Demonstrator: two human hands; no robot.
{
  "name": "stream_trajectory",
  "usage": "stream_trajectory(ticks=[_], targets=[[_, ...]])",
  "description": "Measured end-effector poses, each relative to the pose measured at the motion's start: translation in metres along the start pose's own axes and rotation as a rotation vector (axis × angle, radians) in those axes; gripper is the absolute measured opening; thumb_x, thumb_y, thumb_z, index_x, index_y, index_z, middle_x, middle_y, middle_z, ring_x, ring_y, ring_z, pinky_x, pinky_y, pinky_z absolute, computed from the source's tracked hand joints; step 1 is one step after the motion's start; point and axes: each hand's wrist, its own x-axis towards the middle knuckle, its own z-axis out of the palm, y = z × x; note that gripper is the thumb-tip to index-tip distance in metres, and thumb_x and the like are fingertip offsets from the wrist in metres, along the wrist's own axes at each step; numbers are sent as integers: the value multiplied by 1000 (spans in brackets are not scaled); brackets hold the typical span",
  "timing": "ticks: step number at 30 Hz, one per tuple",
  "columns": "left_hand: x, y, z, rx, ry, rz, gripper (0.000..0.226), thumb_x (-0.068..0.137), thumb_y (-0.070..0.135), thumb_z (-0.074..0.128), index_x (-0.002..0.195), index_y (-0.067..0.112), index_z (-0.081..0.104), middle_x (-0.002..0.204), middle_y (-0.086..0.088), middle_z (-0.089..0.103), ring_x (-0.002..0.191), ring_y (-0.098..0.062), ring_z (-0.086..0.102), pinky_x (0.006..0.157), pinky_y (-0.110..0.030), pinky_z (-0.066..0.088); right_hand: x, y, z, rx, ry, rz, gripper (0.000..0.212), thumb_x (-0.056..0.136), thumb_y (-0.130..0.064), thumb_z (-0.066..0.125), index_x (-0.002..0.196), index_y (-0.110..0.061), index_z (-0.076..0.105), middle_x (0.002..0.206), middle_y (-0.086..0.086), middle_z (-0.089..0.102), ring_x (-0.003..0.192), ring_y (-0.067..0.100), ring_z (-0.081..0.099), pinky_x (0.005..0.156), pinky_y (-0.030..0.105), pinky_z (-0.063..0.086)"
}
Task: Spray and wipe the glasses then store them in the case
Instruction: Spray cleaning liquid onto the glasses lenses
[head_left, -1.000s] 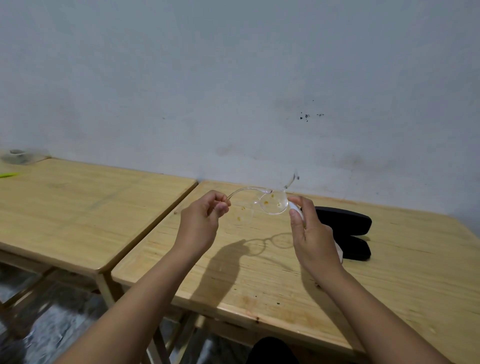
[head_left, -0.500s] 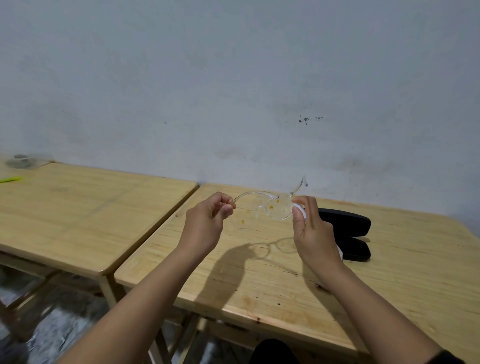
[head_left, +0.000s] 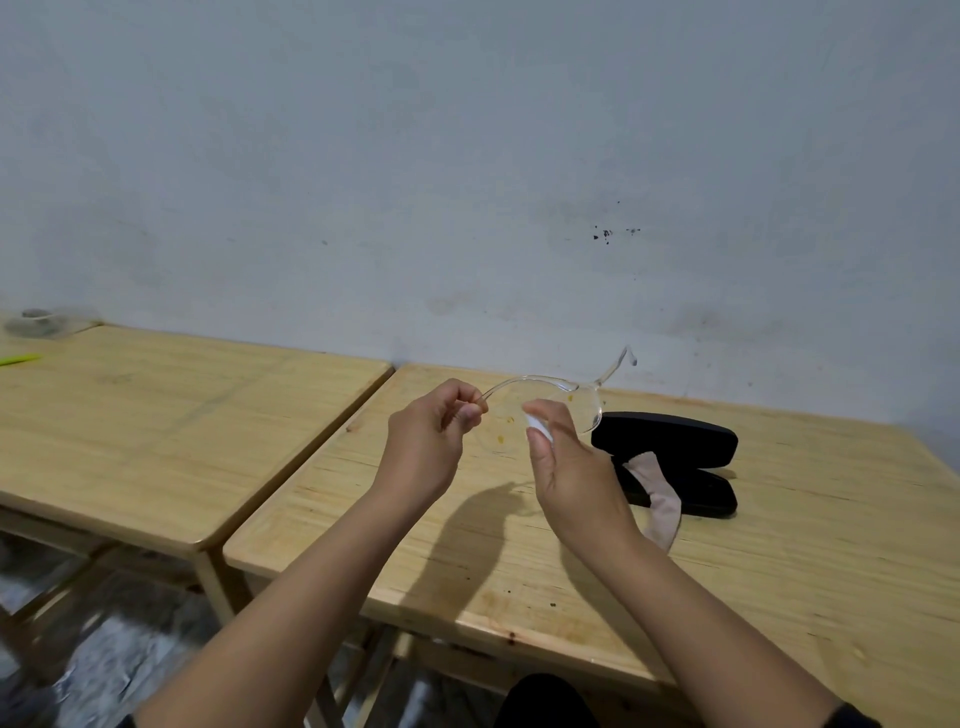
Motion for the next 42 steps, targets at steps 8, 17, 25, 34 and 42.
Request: stream_trajectory(ticks=[8,17,25,34,42], targets=[[1,4,-3,-3,5,-4,20,93,14,51,79,25,60,86,-3,71,89,-6,67,67,-6,42,-1,4,-1,176,146,-8,25,98,-30,36,122,-32,44,49,-5,37,40,8,37,49,24,35],[1,4,-15,-121,33,-16,22,94,9,49,79,20,60,93,0,71,89,-7,70,88,-32,50,5,11,-20,1025,123,497,18,100,-34,33,98,-41,50,57,4,42,32,12,30,36,15,25],[1,11,-11,-163,50,-19,24,94,8,48,78,22,60,98,-7,71,88,-8,69,86,-25,50,6,6,-8,1097,-3,559,15,100,-35,33,103,-36,47,54,1,42,33,11,28,34,14,25],[3,13,-4,-150,59,-31,19,93,11,50,81,20,61,90,-2,71,91,-14,69,92,-41,51,3,-8,19,1020,-97,491,16,100,-31,32,106,-32,47,52,1,43,31,11,30,33,14,27],[6,8,-12,-138,88,-54,21,94,10,49,81,21,60,93,-2,70,92,-13,68,90,-35,48,1,1,6,793,-45,422,40,96,-13,33,108,-50,44,82,6,44,55,18,46,42,25,42]])
